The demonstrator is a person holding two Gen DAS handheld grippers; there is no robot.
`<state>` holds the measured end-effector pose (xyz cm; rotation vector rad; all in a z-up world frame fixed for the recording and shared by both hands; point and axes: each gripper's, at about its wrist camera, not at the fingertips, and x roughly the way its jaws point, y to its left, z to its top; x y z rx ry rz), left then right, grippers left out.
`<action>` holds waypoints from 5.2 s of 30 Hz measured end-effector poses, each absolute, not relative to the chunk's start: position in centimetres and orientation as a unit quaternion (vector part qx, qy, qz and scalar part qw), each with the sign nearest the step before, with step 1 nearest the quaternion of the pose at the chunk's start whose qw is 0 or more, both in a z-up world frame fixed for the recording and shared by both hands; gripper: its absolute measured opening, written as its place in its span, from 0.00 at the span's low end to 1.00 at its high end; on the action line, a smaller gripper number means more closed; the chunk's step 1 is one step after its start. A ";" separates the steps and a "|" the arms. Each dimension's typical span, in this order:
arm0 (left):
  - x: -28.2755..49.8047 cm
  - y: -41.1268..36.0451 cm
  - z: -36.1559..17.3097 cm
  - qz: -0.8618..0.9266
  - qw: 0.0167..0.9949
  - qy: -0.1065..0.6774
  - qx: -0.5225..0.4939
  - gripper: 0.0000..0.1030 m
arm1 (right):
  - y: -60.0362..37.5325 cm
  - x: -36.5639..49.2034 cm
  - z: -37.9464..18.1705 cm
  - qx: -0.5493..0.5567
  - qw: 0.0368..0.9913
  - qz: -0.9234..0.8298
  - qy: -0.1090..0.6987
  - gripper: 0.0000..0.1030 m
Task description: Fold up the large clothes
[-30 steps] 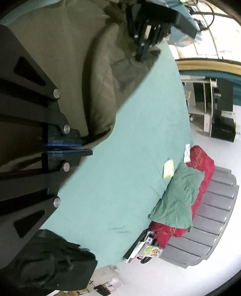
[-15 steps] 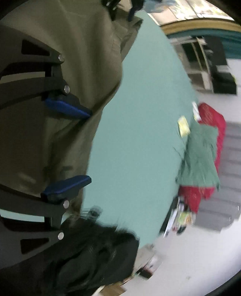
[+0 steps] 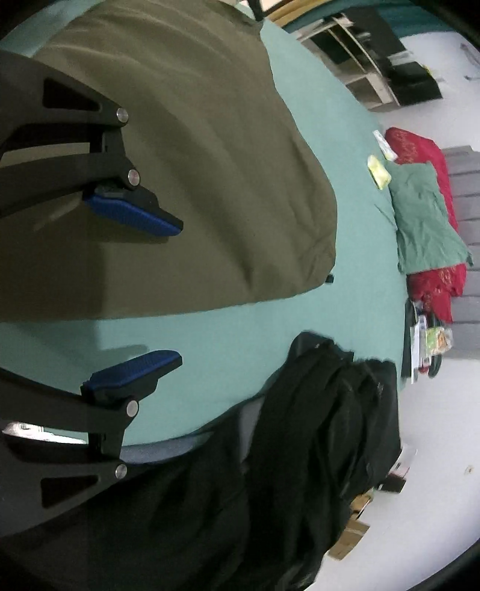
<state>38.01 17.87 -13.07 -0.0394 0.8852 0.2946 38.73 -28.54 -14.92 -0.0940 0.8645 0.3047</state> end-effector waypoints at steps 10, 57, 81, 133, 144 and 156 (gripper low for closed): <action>23.3 16.4 -20.1 0.094 0.864 0.478 -0.128 0.72 | -33.1 31.9 -21.6 0.173 0.821 0.190 0.509 0.63; 9.8 -2.4 -12.5 0.062 0.898 0.412 -0.141 0.50 | -38.7 14.5 -18.6 0.201 0.867 0.138 0.435 0.87; 20.8 -8.3 -21.4 0.054 0.877 0.465 -0.104 0.50 | -34.4 21.5 -21.8 0.358 0.815 0.234 0.391 1.00; 8.6 22.5 -13.6 0.046 0.899 0.365 -0.239 0.50 | 11.9 8.7 -18.2 -0.258 0.793 0.397 0.384 0.31; 12.3 16.3 -16.1 -0.066 0.873 0.434 -0.211 0.50 | 7.2 5.3 -17.8 -0.270 0.739 0.521 0.333 0.97; 13.3 13.3 -16.7 -0.084 0.868 0.449 -0.196 0.37 | -6.4 5.0 -11.4 -0.160 0.772 0.524 0.321 0.97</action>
